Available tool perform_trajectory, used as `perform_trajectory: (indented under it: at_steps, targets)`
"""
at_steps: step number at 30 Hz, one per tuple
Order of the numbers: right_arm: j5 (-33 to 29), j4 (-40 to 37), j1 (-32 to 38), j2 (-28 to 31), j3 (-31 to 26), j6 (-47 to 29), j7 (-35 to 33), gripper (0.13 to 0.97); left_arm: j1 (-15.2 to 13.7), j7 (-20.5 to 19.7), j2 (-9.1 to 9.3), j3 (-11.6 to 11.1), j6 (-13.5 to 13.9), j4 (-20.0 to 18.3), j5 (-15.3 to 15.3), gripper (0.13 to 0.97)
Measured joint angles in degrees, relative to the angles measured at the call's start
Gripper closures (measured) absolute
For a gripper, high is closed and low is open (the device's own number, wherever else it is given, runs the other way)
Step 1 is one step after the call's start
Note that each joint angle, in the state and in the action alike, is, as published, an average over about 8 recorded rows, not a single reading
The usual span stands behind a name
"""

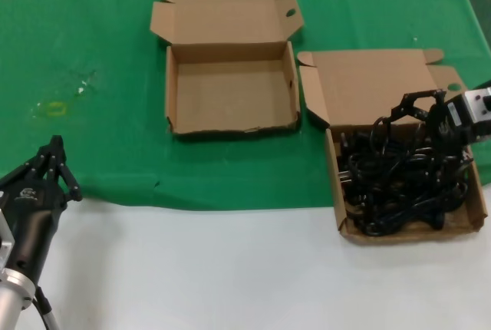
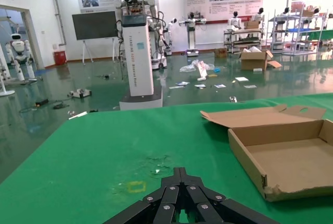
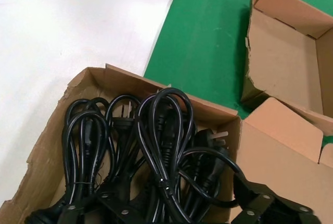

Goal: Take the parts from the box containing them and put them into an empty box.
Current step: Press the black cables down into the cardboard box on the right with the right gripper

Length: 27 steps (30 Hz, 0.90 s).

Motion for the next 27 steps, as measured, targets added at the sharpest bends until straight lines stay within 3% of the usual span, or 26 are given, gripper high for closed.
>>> perform_trajectory:
  at_steps: [9, 12, 20, 27]
  targets:
    - [-0.7, 1.5, -0.2, 0.5, 0.3, -0.8, 1.5, 0.5, 0.0, 0.0, 0.0, 0.0, 0.0, 0.0, 0.0, 0.953]
    - [-0.8, 4.0, -1.4, 1.3, 0.4, -1.2, 3.1, 0.5, 0.0, 0.0, 0.0, 0.0, 0.0, 0.0, 0.0, 0.953]
    - [-0.7, 12.4, -5.8, 3.4, 0.6, -1.8, 8.2, 0.71, 0.0, 0.0, 0.0, 0.0, 0.0, 0.0, 0.0, 0.953]
    - [-0.6, 18.7, -8.2, 4.6, 0.8, -2.1, 12.3, 0.813, 0.0, 0.0, 0.0, 0.0, 0.0, 0.0, 0.0, 0.953]
